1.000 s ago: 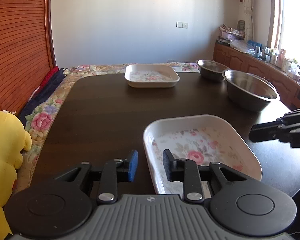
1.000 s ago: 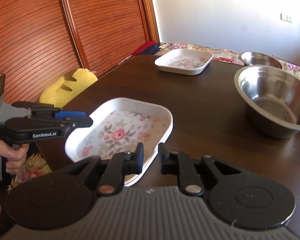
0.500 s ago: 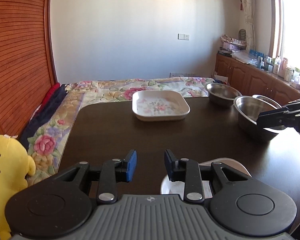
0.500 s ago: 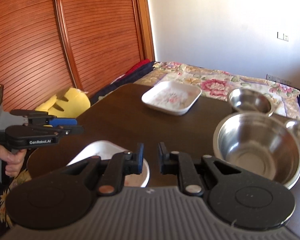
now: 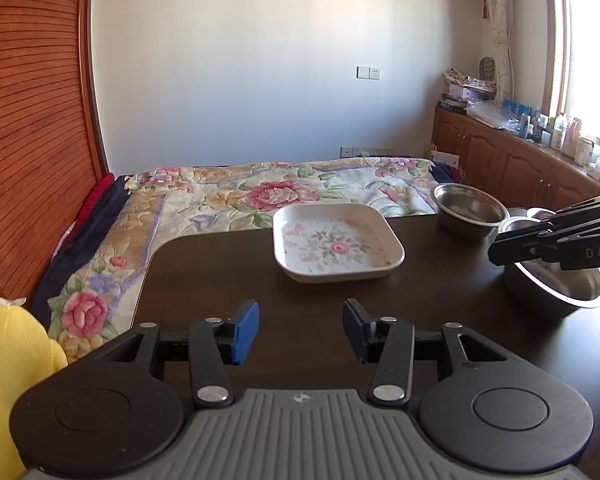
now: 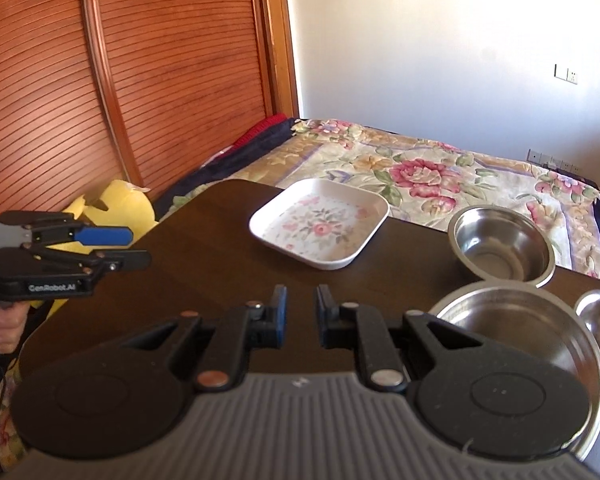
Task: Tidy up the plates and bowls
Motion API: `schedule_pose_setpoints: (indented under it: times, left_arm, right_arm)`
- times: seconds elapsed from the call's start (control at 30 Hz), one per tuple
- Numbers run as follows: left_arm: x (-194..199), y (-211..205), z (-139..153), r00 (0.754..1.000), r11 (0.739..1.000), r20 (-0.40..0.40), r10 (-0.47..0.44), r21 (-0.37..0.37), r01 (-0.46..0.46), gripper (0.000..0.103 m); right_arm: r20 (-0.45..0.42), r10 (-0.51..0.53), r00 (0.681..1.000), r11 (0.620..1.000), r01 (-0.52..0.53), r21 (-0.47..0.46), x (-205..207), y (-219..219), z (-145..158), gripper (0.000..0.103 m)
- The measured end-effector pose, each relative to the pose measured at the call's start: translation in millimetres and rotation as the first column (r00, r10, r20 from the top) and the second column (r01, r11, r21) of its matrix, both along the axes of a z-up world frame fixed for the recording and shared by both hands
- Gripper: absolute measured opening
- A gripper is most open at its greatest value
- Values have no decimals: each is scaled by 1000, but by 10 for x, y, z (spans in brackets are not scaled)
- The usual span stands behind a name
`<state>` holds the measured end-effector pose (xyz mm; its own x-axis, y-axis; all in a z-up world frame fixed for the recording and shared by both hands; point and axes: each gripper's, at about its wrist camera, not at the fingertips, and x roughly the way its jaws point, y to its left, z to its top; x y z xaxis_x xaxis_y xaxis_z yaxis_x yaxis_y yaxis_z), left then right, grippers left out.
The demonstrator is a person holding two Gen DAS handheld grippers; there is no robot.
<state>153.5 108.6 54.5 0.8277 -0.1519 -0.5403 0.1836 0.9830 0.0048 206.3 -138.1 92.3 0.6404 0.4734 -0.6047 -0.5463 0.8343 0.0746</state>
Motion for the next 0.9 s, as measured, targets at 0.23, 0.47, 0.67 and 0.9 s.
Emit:
schedule_pose_setpoints:
  times: [0.23, 0.47, 0.67, 0.9]
  left_arm:
    - [341, -36, -3, 1000, 1000, -7, -23, 13, 23, 57]
    - [674, -59, -59, 999, 999, -16, -36, 11, 36, 63]
    - [959, -38, -170, 999, 999, -37, -33, -1, 33, 64]
    - [1209, -58, -301, 998, 999, -59, -35, 9, 35, 64]
  right_arm:
    - [-33, -25, 999, 1000, 26, 11, 310, 45, -35, 22]
    - [-70, -66, 995, 997, 68, 20, 657, 59, -93, 39]
    - [-113, -97, 989, 995, 100, 26, 929, 62, -169, 49]
    - [-160, -108, 981, 994, 110, 5, 1181, 115, -298, 49]
